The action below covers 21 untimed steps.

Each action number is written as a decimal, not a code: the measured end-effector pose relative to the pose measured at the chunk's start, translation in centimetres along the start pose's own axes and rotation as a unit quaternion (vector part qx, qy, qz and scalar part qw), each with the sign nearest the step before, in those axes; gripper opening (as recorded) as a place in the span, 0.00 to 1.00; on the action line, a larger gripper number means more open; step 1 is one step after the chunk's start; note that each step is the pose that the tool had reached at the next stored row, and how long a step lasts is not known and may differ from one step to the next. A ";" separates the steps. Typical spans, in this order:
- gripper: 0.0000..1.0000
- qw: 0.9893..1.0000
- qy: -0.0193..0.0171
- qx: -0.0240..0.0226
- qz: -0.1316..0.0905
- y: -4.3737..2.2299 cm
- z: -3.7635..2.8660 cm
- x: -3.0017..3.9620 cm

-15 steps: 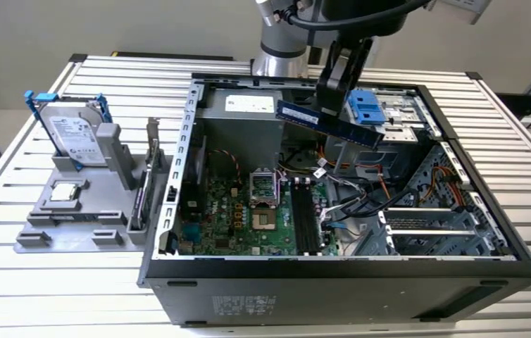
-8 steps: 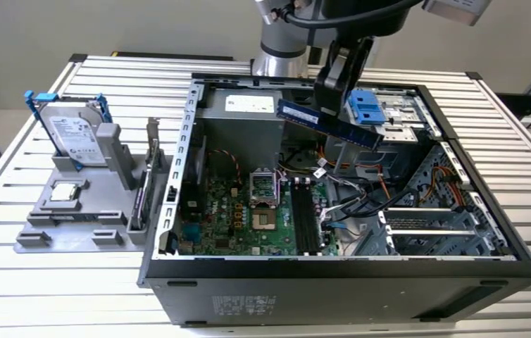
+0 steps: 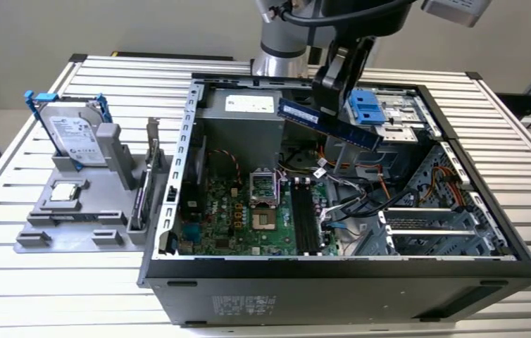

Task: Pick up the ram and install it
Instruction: 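Insert the ram into the slot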

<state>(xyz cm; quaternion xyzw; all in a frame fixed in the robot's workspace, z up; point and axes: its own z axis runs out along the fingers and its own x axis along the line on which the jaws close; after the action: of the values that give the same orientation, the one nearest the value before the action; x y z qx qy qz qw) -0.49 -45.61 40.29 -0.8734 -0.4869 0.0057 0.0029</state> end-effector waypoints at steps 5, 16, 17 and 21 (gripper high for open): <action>0.00 1.000 0.000 0.000 0.010 -0.01 0.00 0.00; 0.00 0.999 0.000 0.000 0.040 -0.01 0.00 0.00; 0.00 0.999 0.000 0.001 0.044 -0.01 0.00 0.00; 0.00 0.998 0.000 0.001 0.064 -0.01 0.00 0.00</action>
<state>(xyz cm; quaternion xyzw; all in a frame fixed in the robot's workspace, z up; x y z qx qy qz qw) -0.50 -45.60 40.30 -0.9027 -0.4302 0.0059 0.0034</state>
